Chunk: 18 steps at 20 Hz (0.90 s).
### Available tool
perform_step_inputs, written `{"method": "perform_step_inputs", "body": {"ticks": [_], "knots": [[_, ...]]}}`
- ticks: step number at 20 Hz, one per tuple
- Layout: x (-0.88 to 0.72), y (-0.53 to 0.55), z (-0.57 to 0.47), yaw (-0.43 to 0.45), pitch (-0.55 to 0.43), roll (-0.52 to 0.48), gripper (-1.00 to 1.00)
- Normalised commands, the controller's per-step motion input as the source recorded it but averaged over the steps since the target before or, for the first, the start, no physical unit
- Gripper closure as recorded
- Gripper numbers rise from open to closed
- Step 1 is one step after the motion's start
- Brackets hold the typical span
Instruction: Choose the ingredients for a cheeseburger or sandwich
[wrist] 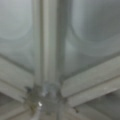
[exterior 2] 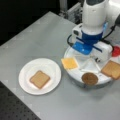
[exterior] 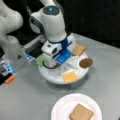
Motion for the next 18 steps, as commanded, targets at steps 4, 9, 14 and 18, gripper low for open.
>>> {"method": "perform_step_inputs", "body": {"ticks": [4,9,14,18], "knots": [[-0.09,0.12,-0.11,-0.009,-0.106,-0.151,-1.00],[-0.12,0.14,-0.10,0.021,-0.107,-0.156,-1.00],[-0.13,0.06,-0.09,0.074,-0.118,-0.157,-1.00],[-0.16,0.01,-0.10,0.098,-0.126,-0.153,-1.00]]}}
